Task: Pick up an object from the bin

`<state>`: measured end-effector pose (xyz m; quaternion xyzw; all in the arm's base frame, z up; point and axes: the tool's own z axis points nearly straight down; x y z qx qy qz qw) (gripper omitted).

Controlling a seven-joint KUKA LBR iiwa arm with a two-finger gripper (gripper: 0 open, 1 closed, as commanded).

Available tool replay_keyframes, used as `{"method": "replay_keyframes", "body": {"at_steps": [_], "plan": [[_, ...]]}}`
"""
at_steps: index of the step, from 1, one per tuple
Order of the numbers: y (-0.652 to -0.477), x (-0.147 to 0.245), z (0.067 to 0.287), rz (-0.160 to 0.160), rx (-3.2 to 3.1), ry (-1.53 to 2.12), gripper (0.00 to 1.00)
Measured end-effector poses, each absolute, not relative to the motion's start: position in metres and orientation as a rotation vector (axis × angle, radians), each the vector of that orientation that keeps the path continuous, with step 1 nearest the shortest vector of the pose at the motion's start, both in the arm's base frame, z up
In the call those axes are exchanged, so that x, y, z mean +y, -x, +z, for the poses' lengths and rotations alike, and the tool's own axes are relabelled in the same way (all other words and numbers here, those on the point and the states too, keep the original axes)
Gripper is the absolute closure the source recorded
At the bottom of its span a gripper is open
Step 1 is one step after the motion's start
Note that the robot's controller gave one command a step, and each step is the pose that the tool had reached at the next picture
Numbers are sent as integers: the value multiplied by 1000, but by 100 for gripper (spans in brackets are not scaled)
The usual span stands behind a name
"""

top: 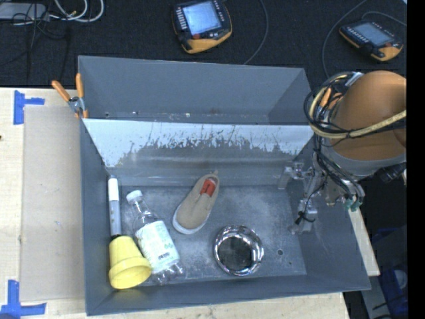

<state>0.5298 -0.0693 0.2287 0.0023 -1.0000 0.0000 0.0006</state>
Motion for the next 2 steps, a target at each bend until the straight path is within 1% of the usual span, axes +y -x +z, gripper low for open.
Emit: {"method": "replay_keyframes", "body": {"at_steps": [1, 2], "plan": [[-561, -20, 119, -4, -3110, -390, 0], [-519, 18, 275, -5, -3078, -632, 0]]}}
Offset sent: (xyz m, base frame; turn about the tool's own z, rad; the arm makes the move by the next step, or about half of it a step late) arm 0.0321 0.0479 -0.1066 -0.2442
